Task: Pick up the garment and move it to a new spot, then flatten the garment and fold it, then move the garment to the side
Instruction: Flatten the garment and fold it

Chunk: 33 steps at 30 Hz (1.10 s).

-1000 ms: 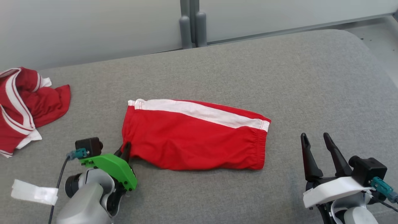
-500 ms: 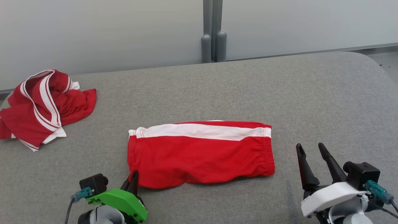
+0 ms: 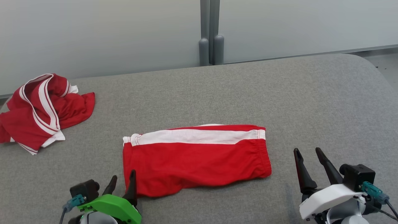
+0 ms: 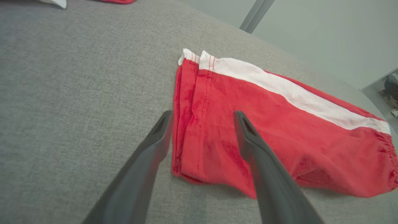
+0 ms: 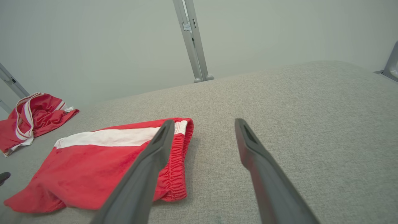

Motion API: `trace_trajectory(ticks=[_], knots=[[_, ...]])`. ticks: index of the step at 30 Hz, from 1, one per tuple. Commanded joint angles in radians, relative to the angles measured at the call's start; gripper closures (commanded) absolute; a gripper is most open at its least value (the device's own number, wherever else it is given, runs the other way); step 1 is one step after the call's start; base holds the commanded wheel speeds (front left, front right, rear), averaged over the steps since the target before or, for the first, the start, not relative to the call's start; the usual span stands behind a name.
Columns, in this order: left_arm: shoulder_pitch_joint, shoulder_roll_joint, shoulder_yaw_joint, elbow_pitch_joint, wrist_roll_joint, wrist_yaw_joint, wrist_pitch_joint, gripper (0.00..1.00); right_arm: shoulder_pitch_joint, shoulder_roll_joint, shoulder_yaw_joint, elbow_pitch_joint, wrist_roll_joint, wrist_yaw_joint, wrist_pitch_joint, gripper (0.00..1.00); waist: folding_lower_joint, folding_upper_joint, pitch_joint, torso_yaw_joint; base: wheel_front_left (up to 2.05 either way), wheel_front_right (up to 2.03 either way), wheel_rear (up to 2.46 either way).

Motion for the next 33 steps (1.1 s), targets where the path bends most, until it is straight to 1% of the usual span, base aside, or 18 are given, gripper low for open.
trace_trajectory(ticks=[1, 4, 6, 8, 11, 15, 17, 22, 30, 33], knots=[[0.01, 0.009, 0.006, -0.007, 0.009, 0.005, -0.004, 0.0, 0.005, -0.003, -0.001, 0.003, 0.002, 0.0, 0.001, 0.0, 0.0, 0.0049, 0.0, 0.0, 0.0, 0.0, 0.0], [0.011, 0.027, 0.025, -0.062, 0.067, 0.013, -0.015, 0.0, 0.005, -0.003, -0.008, 0.005, 0.004, 0.0, 0.0, 0.0, 0.0, 0.0049, -0.001, 0.003, 0.0, 0.0, 0.0], [0.019, 0.032, 0.061, -0.121, 0.119, 0.023, -0.017, 0.0, 0.008, -0.003, -0.013, 0.009, 0.004, 0.0, -0.002, 0.0, 0.0, 0.0049, -0.002, 0.006, 0.0, 0.0, 0.0], [0.043, 0.027, 0.103, -0.187, 0.173, 0.032, -0.017, 0.0, 0.01, -0.003, -0.021, 0.017, 0.004, 0.0, -0.003, 0.0, 0.0, 0.0049, -0.003, 0.011, 0.0, 0.0, 0.0], [0.076, 0.016, 0.143, -0.268, 0.234, 0.033, -0.017, 0.0, 0.012, -0.003, -0.029, 0.04, 0.006, 0.0, -0.001, 0.0, 0.0, 0.0049, -0.004, 0.019, 0.0, 0.0, 0.0], [0.123, 0.004, 0.161, -0.337, 0.284, 0.034, -0.017, 0.0, 0.013, -0.003, -0.032, 0.082, 0.018, 0.0, 0.003, 0.0, 0.0, 0.0049, -0.005, 0.038, 0.0, 0.0, 0.0], [0.15, -0.009, 0.167, -0.373, 0.303, 0.034, -0.017, 0.0, 0.011, -0.003, -0.025, 0.118, 0.046, 0.0, 0.005, 0.0, 0.0, 0.0049, -0.001, 0.057, 0.0, 0.0, 0.0], [0.183, -0.023, 0.176, -0.41, 0.327, 0.042, -0.017, 0.0, -0.01, -0.003, 0.004, 0.189, 0.137, 0.0, -0.002, 0.0, 0.0, 0.0049, 0.006, 0.091, 0.0, 0.0, 0.0], [0.192, -0.04, 0.177, -0.44, 0.355, 0.042, -0.017, 0.0, -0.083, -0.003, 0.055, 0.337, 0.327, 0.0, -0.033, 0.0, 0.0, 0.0049, 0.026, 0.141, 0.0, 0.0, 0.0], [0.185, -0.043, 0.178, -0.441, 0.36, 0.041, -0.017, 0.0, -0.122, -0.003, 0.071, 0.412, 0.376, 0.0, -0.045, 0.0, 0.0, 0.0049, 0.033, 0.157, 0.0, 0.0, 0.0]])
